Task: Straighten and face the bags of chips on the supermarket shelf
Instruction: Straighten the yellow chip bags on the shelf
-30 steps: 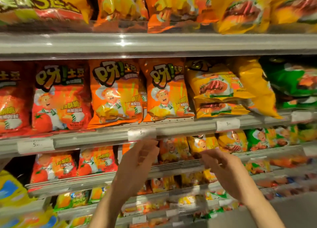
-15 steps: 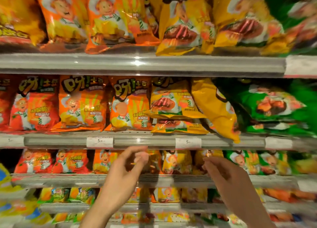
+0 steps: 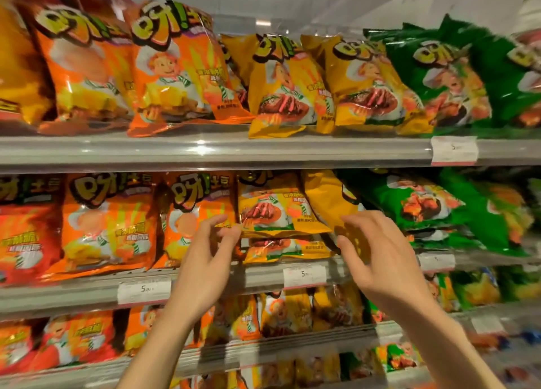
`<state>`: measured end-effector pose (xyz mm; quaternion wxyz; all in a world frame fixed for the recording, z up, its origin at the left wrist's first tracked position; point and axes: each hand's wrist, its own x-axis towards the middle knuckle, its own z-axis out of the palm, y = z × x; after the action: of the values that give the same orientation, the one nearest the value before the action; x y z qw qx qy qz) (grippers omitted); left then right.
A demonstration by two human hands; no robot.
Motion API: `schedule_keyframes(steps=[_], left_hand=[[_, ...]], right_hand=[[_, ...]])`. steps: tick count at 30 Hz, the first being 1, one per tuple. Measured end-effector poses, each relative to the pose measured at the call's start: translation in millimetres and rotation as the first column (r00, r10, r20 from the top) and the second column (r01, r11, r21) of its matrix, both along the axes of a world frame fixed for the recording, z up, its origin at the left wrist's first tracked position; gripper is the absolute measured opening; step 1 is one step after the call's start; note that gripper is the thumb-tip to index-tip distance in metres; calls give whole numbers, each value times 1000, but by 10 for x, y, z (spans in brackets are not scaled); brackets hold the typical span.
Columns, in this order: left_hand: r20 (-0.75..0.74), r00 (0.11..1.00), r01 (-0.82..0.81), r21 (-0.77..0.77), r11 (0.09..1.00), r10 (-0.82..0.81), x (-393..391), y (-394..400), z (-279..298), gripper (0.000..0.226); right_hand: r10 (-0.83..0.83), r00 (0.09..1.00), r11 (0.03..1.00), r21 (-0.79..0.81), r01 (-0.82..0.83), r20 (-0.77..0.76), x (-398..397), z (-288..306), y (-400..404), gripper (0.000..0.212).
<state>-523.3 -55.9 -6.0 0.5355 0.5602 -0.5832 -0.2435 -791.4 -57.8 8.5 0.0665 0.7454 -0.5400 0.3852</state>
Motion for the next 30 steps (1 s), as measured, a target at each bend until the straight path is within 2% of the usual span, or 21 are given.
schedule_keyframes(steps=[2,8,12,14,18,21,26,29,30], left_hand=[[4,1000,19,32,999,-19,-26,-91,74,49],[-143,989,76,187,980,-49,-88,-323,307,53],[-174,980,130,226,965,-91,-135,-421,360,63],[-192,977,142,254,957,-94,-160,-468,353,81],[-192,977,141,248,958,-94,-240,-509,339,67],[-186,979,124,252,960,-78,-251,-521,334,65],[-179,981,112,250,962,-68,-256,-495,340,52],[-183,980,118,248,961,-73,-240,-499,322,54],[-186,979,124,248,961,-78,-238,-499,324,56]], right_hand=[[8,1000,1000,-25,-8,-10,14,28,-75,34],[-15,1000,997,-70,15,0,27,90,-333,32],[68,998,998,17,-68,5,-45,7,-524,13],[118,993,989,89,-116,-13,-129,-61,-612,11],[177,984,961,219,-171,-6,-249,-65,-681,12],[166,986,978,126,-164,-5,-254,-97,-725,17],[-19,998,1000,-13,20,53,-189,-90,-798,27],[23,1000,998,67,-22,-15,-111,5,-826,33],[74,997,990,119,-76,19,-121,27,-814,33]])
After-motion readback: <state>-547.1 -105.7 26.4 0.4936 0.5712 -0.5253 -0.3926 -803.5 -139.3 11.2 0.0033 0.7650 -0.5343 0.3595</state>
